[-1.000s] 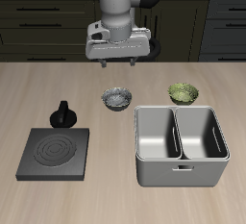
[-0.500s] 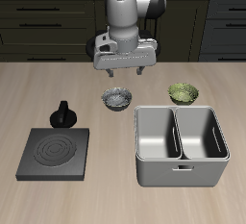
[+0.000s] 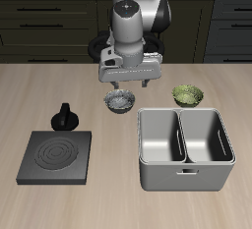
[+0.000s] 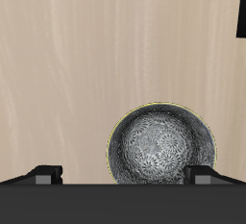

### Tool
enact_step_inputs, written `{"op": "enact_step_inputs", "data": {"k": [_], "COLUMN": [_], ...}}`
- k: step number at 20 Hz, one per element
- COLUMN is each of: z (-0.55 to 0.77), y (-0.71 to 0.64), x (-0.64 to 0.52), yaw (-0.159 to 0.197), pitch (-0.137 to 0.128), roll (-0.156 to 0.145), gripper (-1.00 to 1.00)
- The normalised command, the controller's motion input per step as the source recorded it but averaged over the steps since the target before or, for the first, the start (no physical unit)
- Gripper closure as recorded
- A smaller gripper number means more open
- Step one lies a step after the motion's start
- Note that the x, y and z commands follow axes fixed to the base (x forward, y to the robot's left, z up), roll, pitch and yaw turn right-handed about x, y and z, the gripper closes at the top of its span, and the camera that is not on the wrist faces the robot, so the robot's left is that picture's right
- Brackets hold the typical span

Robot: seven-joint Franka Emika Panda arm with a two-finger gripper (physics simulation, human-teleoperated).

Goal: Place the black bowl on the flat stove

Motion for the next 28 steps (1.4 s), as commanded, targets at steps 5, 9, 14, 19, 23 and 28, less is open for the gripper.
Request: {"op": "enact_step_inputs", "data": {"k": [5, 9, 14, 19, 23, 28], "z": [-0.42, -0.25, -0.17, -0.16, -0.21, -0.31], "y": [0.12, 0.06, 0.01, -0.08, -0.10, 0.01], "x": [-0.01, -0.02, -0.03, -0.04, -0.05, -0.12], "yaw": [-0.033, -0.028, -0.026, -0.011, -0.024, -0.004], "pitch": [0.077, 0.044, 0.041, 0.032, 0.050, 0.055], "roll": [0.014, 0.004, 0.003, -0.010, -0.004, 0.044], "gripper": [-1.00, -1.00, -1.00, -1.00, -1.00, 1.00]}}
